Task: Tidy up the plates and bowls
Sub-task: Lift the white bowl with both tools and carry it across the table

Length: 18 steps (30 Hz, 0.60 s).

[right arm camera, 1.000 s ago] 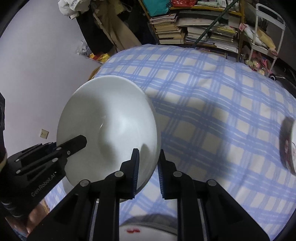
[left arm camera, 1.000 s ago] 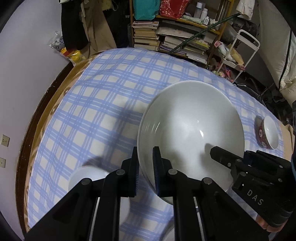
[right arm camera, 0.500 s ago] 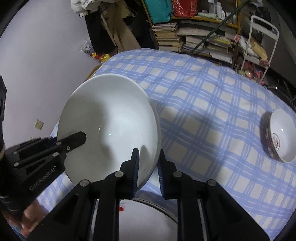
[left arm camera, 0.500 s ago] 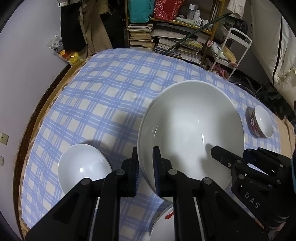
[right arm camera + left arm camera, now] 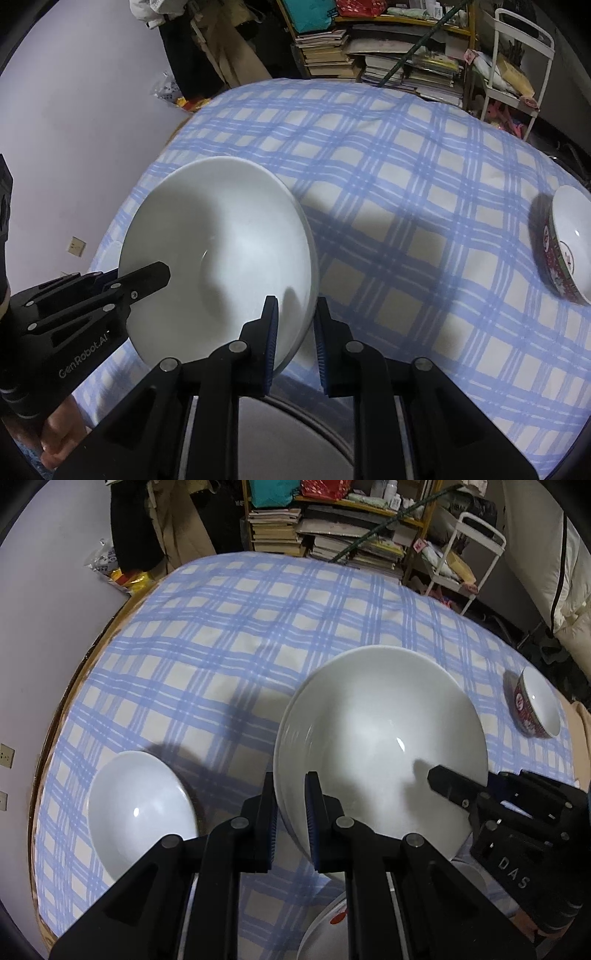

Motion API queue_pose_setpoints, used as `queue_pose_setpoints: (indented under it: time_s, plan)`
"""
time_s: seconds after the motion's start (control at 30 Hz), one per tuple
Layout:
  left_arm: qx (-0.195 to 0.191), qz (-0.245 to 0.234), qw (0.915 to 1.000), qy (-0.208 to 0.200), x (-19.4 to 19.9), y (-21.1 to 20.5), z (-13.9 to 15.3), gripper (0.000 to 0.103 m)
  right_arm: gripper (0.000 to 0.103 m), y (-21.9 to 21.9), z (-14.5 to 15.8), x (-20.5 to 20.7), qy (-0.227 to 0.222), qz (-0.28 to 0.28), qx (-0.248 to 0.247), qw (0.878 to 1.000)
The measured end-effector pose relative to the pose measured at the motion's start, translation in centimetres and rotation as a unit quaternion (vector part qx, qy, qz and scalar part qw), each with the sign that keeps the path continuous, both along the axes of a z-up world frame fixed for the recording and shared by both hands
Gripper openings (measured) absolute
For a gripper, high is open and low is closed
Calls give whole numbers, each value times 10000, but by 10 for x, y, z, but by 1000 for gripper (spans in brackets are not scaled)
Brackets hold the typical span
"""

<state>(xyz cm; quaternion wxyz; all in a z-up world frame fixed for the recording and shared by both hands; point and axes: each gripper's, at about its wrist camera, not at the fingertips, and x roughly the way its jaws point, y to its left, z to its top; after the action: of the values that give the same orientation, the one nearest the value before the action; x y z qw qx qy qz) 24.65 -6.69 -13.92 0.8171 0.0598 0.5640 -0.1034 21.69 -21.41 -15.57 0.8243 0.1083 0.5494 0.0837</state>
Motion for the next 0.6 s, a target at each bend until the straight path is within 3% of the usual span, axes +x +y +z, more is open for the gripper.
queue_pose_setpoints:
  time_s: [0.13, 0.6]
  plan:
    - [123, -98, 9998, 102, 6, -6, -8, 14, 20, -5, -5, 3, 6, -129, 36, 9999]
    - [-57, 31, 9997, 253, 11, -1, -13, 15, 21, -2, -10, 7, 0, -60, -104, 9999]
